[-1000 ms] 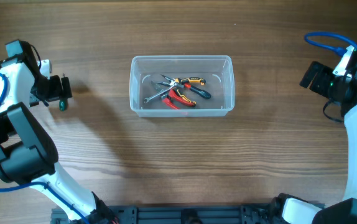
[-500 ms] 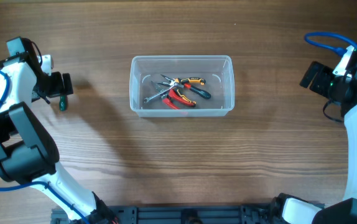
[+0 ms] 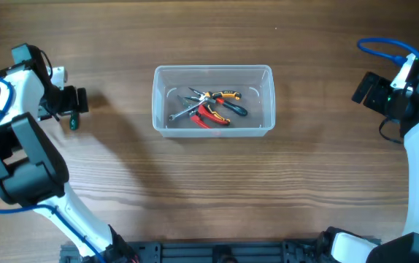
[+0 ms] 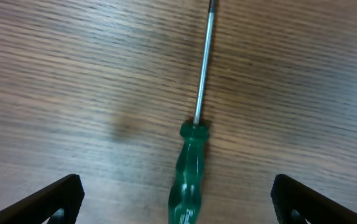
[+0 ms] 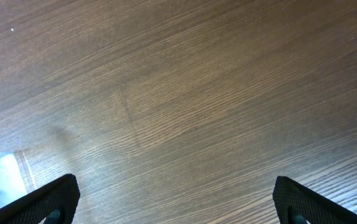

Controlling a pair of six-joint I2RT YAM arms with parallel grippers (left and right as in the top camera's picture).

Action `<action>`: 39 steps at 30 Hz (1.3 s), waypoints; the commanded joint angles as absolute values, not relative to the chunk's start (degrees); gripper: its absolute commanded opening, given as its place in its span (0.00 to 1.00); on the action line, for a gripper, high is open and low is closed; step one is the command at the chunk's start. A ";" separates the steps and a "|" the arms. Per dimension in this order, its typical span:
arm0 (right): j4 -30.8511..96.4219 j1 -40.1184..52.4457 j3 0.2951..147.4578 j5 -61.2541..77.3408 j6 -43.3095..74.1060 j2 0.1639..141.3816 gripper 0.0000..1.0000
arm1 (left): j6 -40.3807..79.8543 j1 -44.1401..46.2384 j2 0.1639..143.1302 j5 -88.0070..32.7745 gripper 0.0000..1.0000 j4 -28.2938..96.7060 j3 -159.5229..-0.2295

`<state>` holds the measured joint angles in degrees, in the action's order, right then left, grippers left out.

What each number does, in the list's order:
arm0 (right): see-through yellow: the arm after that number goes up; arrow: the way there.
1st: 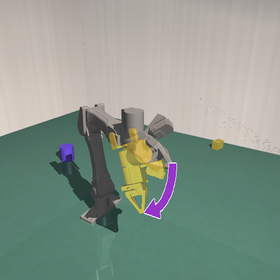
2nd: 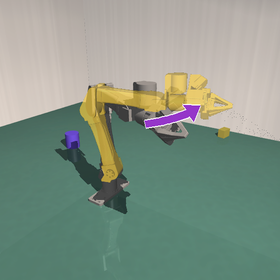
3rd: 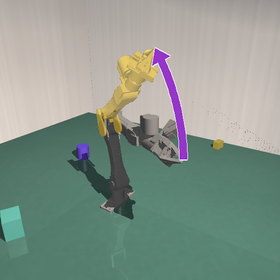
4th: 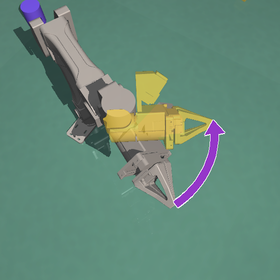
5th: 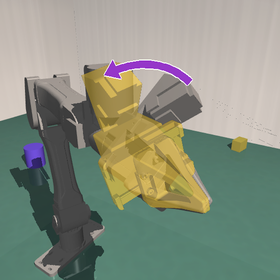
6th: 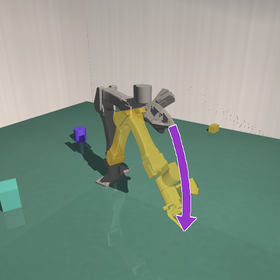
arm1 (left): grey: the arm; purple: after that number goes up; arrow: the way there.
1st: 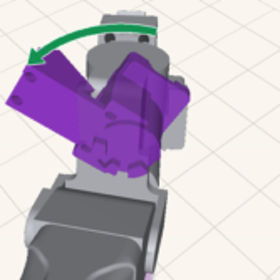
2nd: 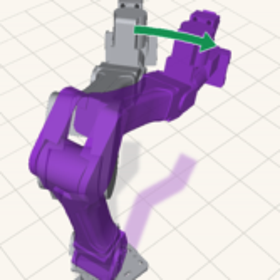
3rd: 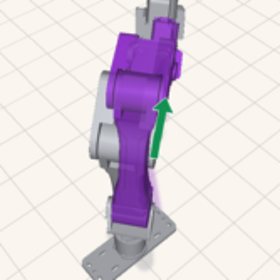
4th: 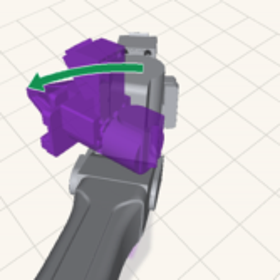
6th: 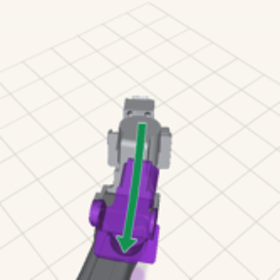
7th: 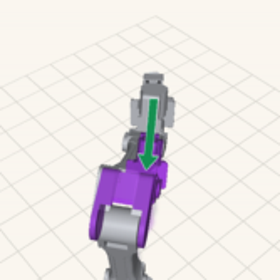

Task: Pack container

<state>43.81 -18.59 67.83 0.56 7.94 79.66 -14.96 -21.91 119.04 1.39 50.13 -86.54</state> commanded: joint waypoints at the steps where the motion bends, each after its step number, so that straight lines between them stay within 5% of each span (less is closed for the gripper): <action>1: 43.66 -18.61 67.90 -0.43 8.99 79.40 1.00 | -16.99 -21.47 121.49 0.03 1.00 50.35 -88.88; 39: 43.68 -18.61 67.90 -0.43 8.99 79.40 1.00 | -17.74 -18.76 125.69 3.97 0.92 49.52 -89.12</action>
